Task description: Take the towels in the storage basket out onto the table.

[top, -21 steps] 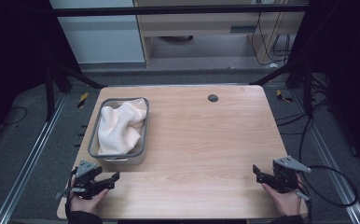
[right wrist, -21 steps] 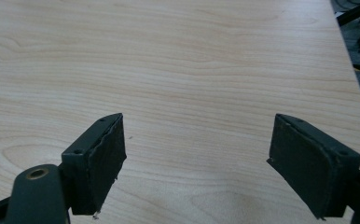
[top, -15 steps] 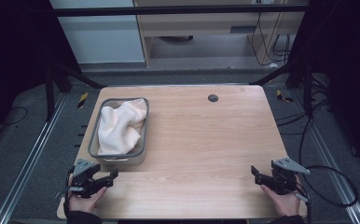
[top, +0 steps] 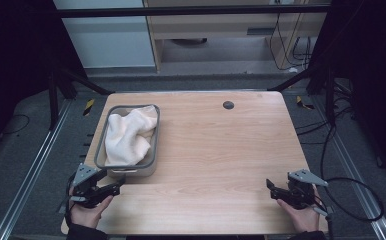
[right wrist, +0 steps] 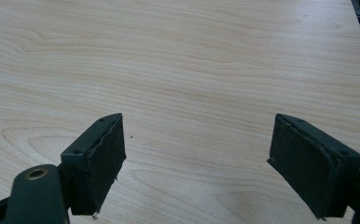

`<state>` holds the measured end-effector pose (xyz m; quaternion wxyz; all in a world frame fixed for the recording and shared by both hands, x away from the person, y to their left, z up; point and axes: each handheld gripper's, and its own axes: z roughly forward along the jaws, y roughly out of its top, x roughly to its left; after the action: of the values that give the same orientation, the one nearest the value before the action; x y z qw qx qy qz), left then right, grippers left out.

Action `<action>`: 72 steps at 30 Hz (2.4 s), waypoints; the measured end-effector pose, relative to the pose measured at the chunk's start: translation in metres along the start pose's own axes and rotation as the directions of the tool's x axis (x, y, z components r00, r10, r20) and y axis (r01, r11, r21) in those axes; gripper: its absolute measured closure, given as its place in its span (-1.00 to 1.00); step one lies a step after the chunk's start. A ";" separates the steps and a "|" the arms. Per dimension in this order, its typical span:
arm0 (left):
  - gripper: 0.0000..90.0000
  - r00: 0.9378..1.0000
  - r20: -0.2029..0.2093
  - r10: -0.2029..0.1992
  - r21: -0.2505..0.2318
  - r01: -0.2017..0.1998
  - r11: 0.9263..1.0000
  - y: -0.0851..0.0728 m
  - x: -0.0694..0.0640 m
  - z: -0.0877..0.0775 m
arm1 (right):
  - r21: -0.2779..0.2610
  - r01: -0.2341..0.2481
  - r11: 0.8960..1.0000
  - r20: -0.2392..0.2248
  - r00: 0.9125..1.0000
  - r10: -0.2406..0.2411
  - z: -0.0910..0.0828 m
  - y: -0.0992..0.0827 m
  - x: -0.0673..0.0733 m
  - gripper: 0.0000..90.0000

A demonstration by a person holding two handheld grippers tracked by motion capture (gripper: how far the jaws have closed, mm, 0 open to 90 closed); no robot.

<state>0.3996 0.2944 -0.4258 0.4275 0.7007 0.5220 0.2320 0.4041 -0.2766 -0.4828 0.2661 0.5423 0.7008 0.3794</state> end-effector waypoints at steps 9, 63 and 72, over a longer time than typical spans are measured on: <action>-0.45 1.000 -0.003 -0.006 -0.010 0.006 1.000 0.014 0.006 -0.005 | 0.003 0.013 1.000 -0.003 1.000 -0.013 0.002 0.001 0.001 -0.60; -0.47 0.998 -0.001 0.069 0.092 -0.069 0.993 0.105 0.020 0.028 | 0.019 0.066 0.998 0.009 0.998 -0.066 0.004 0.005 0.005 -0.62; -0.48 0.997 0.007 0.075 0.133 -0.076 0.988 0.125 0.020 0.036 | 0.025 0.068 0.997 0.004 0.998 -0.068 0.005 0.005 0.005 -0.62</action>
<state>0.5008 0.2892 -0.3415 0.3710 0.7471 0.5091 0.2120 0.4096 -0.2696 -0.4814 0.2738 0.5225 0.7229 0.3599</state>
